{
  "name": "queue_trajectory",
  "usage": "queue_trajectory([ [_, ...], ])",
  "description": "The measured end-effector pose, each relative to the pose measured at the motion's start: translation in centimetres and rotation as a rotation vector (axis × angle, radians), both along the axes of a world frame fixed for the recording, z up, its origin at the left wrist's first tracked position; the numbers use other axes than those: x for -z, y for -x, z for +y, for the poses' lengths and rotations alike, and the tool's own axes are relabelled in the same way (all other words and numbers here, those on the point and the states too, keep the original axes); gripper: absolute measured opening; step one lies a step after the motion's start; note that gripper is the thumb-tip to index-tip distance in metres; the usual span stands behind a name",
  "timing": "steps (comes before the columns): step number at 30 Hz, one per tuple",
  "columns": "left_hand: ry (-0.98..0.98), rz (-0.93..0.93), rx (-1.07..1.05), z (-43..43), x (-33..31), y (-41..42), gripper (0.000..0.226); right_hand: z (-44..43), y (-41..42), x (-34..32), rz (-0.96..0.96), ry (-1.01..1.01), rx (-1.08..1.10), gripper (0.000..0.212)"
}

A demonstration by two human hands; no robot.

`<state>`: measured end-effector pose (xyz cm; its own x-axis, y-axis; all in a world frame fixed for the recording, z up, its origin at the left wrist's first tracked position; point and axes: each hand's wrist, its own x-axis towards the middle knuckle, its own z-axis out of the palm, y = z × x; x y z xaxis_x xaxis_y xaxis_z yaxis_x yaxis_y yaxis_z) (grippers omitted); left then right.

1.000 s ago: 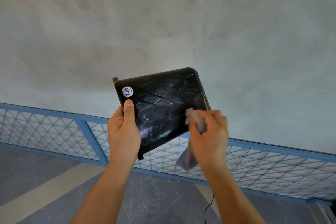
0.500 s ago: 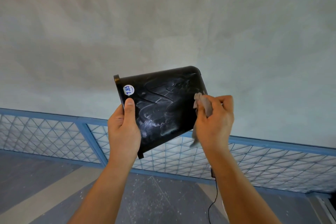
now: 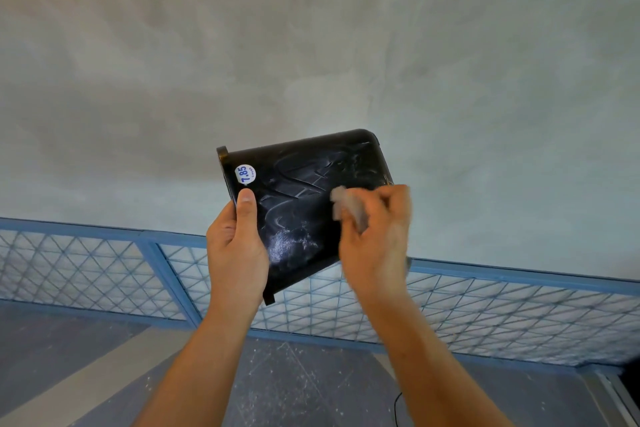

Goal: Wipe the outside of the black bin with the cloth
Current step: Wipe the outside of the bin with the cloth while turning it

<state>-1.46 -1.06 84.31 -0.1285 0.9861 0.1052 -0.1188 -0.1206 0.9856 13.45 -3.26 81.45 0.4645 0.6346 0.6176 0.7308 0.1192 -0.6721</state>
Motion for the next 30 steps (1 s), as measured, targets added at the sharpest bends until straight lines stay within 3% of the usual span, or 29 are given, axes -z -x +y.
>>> queue_trajectory([
  [4, 0.002, -0.022, -0.008, 0.1, 0.2, -0.4, 0.044, -3.2, 4.2, 1.5, -0.169, 0.032, -0.213, 0.020],
  [10, -0.002, 0.000, -0.005, -0.6, 0.3, -1.7, 0.043, -1.0, -2.7, -0.2, -0.060, 0.019, 0.036, 0.020],
  [14, -0.009, -0.063, -0.049, -0.8, 0.5, -3.1, 0.046, -2.9, 1.9, 0.0, -0.309, 0.030, -0.177, 0.026],
  [17, 0.008, -0.096, -0.064, -1.0, 0.5, -3.6, 0.041, -4.7, 1.0, 1.4, -0.281, -0.025, -0.242, 0.023],
  [21, 0.040, -0.130, -0.059, -2.0, 0.4, -4.8, 0.037, -4.2, -4.8, 1.3, -0.126, -0.016, -0.042, 0.021],
  [26, -0.003, -0.123, -0.014, -3.4, 0.5, -7.2, 0.039, -6.1, -2.7, 1.0, -0.326, -0.039, -0.261, 0.022],
  [30, -0.023, -0.158, 0.003, -5.2, 0.1, -8.7, 0.044, -4.6, -3.4, -1.0, -0.264, -0.064, -0.206, 0.022],
])
